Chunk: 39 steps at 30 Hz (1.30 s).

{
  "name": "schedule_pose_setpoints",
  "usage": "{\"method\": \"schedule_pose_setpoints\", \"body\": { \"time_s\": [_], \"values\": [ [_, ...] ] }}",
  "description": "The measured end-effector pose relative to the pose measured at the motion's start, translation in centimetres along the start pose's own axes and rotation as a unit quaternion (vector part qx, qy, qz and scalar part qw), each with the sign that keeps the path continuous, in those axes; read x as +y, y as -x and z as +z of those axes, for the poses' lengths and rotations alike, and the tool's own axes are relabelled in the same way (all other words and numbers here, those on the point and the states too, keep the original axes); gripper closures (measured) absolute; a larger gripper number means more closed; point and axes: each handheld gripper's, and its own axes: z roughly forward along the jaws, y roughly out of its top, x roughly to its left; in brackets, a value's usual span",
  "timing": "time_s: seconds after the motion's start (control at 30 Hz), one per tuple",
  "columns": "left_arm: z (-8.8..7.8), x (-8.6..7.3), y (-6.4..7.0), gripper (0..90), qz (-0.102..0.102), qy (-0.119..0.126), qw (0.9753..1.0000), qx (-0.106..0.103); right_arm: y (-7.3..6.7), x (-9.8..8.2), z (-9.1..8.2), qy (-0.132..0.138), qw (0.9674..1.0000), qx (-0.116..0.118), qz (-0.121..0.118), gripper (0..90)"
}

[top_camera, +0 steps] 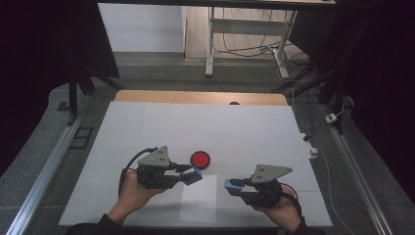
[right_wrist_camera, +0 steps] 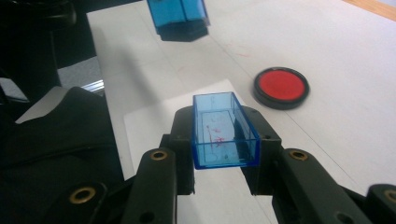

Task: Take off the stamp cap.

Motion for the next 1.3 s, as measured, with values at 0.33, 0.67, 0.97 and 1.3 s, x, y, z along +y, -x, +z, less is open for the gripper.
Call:
{"method": "schedule_pose_setpoints", "body": {
  "time_s": [0.33,0.67,0.97,1.3],
  "values": [
    [0.0,0.0,-0.1,71.0,-0.005,0.0,1.0,0.003,0.2,-1.5,-2.5,0.003,0.9986,-0.044,0.029,68.9],
    [-0.1,0.1,-0.2,71.0,-0.01,0.003,0.9999,0.005,0.3,-3.2,-5.1,0.014,0.9941,-0.08,0.072,68.8],
    [-0.3,0.1,-0.5,71.0,-0.018,0.003,0.9998,0.007,0.5,-4.7,-6.8,0.005,0.9893,-0.107,0.099,68.8],
    [-0.3,0.1,-0.8,71.0,-0.023,0.005,0.9997,0.01,0.7,-5.8,-7.7,-0.003,0.9854,-0.111,0.129,68.8]
  ]
}}
